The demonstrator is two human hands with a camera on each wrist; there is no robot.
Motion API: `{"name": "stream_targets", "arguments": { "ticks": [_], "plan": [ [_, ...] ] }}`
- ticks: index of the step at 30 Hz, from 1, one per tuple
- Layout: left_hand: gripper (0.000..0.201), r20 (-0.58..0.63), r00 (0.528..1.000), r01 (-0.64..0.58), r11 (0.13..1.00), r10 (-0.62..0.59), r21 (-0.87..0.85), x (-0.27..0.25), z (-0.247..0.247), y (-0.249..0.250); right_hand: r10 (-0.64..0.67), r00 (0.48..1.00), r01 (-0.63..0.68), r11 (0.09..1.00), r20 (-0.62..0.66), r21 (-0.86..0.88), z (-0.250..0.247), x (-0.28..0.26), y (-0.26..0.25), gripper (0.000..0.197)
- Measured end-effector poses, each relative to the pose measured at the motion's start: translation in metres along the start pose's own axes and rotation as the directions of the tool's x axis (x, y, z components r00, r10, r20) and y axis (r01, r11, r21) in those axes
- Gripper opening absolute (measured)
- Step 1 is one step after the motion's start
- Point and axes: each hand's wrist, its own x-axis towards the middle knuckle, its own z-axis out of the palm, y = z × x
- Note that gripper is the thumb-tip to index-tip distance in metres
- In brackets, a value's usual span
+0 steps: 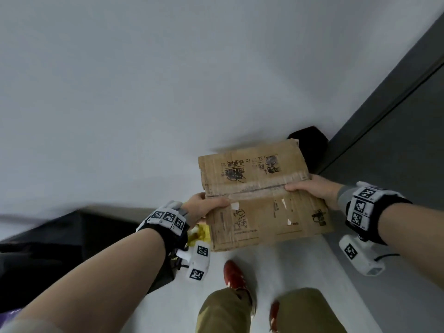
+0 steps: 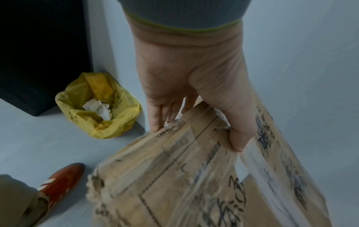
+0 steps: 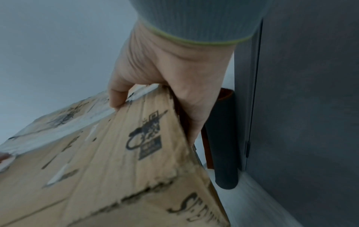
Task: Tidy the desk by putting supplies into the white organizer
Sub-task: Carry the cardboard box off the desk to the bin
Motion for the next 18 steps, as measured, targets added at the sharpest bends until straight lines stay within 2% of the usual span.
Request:
{"name": "stream_targets", "arguments": {
  "ticks": [5, 7, 12, 18],
  "plan": [
    [0.087, -0.020, 0.998, 0.053, 0.991, -0.056, -0.123, 0.094, 0.009, -0.038, 0.071, 0.997, -0.070, 0.997, 0.026, -0.041, -0.003, 0.103, 0.025, 0.082],
    [0.082, -0.046, 0.997, 0.049, 0.988, -0.057, -0.148, 0.112, 0.013, -0.050, 0.079, 0.996, -0.077, 0.996, 0.047, -0.046, -0.003, 0.126, 0.034, 0.077],
    [0.077, -0.096, 0.989, 0.090, 0.970, -0.114, -0.224, 0.194, 0.038, -0.110, 0.111, 0.988, -0.103, 0.991, 0.110, -0.083, 0.000, 0.220, 0.075, 0.065],
    [0.070, -0.196, 0.964, 0.124, 0.955, -0.181, -0.271, 0.280, 0.062, -0.180, 0.120, 0.985, -0.108, 0.989, 0.121, -0.104, 0.014, 0.315, 0.134, 0.052]
  ]
}}
